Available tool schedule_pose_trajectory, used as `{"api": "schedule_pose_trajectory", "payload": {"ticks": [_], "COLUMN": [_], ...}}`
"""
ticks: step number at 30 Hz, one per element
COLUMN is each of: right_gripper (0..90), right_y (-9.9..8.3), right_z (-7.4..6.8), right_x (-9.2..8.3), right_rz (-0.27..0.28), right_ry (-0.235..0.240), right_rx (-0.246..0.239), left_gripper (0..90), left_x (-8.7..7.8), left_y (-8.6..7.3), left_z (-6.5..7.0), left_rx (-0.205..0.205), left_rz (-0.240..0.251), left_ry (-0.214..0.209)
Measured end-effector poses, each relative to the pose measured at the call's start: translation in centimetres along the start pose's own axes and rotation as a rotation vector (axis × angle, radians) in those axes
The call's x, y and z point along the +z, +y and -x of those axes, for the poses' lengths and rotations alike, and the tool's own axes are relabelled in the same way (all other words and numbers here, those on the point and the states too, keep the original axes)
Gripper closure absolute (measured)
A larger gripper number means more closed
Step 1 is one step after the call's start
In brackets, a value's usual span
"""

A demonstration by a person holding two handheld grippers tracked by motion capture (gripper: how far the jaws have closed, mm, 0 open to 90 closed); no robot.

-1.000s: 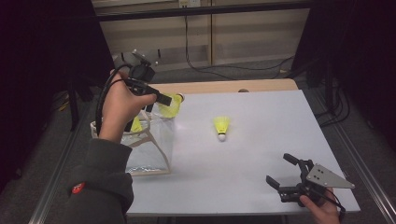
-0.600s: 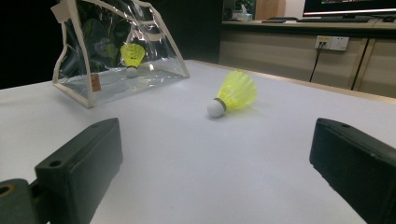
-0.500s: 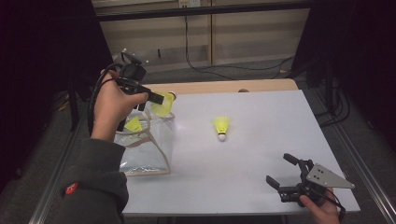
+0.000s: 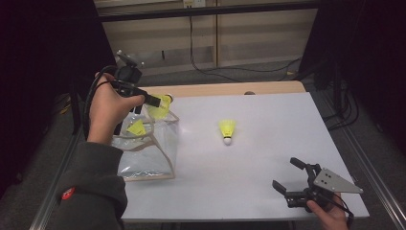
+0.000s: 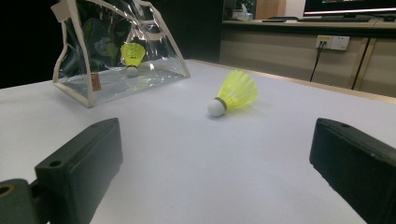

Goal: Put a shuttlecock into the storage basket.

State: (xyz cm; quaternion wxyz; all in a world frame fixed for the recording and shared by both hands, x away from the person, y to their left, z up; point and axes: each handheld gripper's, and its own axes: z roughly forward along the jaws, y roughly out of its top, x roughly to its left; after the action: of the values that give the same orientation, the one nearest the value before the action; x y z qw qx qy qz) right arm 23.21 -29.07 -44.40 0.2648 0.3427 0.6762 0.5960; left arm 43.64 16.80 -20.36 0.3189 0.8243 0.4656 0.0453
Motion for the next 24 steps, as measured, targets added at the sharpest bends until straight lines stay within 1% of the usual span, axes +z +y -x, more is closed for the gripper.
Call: {"api": "schedule_pose_trajectory", "payload": {"ticks": [2, 3, 7, 9, 13, 15, 16, 23, 24], "right_gripper": [2.7, 2.7, 2.7, 2.7, 2.7, 2.6, 2.7, 2.7, 2.7], "right_y": [0.0, 0.0, 0.0, 0.0, 0.0, 0.0, 0.0, 0.0, 0.0], "right_z": [0.0, 0.0, 0.0, 0.0, -0.1, -0.1, -0.1, -0.1, 0.0], "right_x": [0.0, 0.0, 0.0, 0.0, 0.0, 0.0, 0.0, 0.0, 0.0], "right_rz": [-0.001, -0.002, -0.001, -0.001, -0.002, -0.001, -0.001, 0.0, 0.0], "right_ry": [0.002, 0.001, 0.001, 0.001, 0.002, 0.001, 0.001, 0.0, -0.001], "right_rx": [0.0, 0.0, 0.0, 0.0, 0.002, 0.002, 0.002, 0.0, 0.001], "left_gripper": [88.0, 88.0, 88.0, 88.0, 88.0, 88.0, 88.0, 88.0, 88.0], "left_x": [-0.1, -0.2, -0.5, -0.6, -0.8, -1.0, -1.0, -1.3, -1.3], "left_y": [0.0, -0.1, -0.1, -0.2, -0.3, -0.3, -0.3, -0.4, -0.4], "left_z": [-0.1, -0.1, -0.4, -0.4, -0.6, -0.7, -0.7, -1.0, -1.0], "left_rx": [-0.004, -0.01, -0.013, -0.023, -0.025, -0.02, -0.026, -0.024, -0.03], "left_rz": [0.006, 0.006, 0.011, 0.017, 0.021, 0.02, 0.025, 0.02, 0.023], "left_ry": [0.009, 0.007, 0.011, 0.015, 0.02, 0.025, 0.025, 0.029, 0.032]}}
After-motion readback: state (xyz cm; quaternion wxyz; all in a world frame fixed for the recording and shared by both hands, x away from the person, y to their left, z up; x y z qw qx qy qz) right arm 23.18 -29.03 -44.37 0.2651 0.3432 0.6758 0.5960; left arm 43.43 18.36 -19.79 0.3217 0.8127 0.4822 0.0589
